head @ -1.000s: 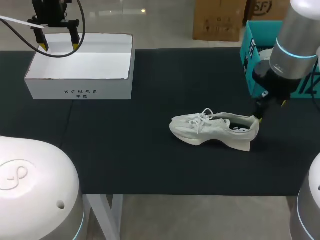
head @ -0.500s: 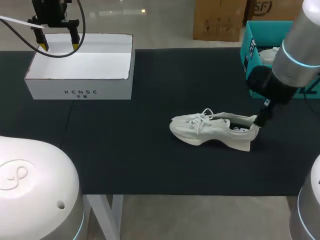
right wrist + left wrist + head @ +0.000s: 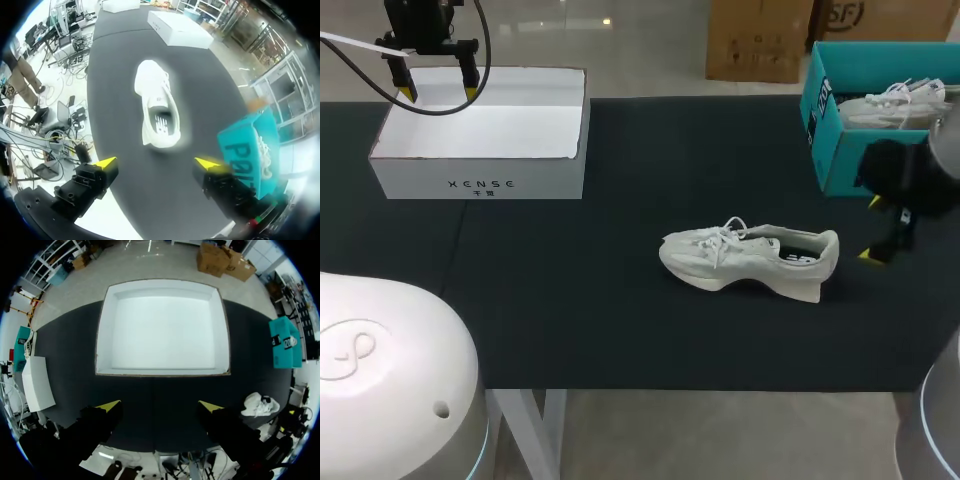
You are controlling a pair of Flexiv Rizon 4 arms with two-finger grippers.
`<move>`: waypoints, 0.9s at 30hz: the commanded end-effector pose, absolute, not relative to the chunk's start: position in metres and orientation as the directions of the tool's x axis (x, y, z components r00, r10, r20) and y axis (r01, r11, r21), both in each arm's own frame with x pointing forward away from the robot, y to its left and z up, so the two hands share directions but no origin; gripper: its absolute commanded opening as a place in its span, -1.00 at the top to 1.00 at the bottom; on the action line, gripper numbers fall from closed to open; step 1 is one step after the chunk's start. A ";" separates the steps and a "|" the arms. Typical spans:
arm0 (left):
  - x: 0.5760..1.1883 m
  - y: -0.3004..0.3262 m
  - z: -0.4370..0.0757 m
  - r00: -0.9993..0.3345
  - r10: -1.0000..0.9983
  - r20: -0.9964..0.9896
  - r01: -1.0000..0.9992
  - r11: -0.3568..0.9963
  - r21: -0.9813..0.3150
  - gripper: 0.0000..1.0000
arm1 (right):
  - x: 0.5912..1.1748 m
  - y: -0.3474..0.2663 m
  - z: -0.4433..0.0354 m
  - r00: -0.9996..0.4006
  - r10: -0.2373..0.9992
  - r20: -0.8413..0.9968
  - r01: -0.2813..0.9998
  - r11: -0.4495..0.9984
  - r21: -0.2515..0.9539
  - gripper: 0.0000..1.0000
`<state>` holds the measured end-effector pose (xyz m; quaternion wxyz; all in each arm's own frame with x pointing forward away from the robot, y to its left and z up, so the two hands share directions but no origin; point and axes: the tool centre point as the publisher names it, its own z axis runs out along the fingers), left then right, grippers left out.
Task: Take the shoe out of the shoebox, open the shoe tongue, remove and reinsert the insole, then place the shoe into the shoebox
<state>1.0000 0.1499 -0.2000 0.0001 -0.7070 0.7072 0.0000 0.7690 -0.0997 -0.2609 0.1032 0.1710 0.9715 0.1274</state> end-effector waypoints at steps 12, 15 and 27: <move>1.000 0.150 -0.200 0.000 -1.000 0.000 -1.000 0.000 0.000 -1.00 | 0.788 -0.152 -0.269 -0.992 0.128 -0.016 0.073 0.660 0.748 -1.00; 1.000 0.150 -0.200 0.000 -1.000 0.000 -1.000 0.000 0.000 -1.00 | 0.788 -0.156 -0.271 -0.991 0.136 -0.017 0.074 0.636 0.768 -1.00; 1.000 0.150 -0.200 0.000 -1.000 0.000 -1.000 0.000 0.000 -1.00 | 0.775 -0.159 -0.280 -0.979 0.194 -0.064 0.041 0.495 0.868 -1.00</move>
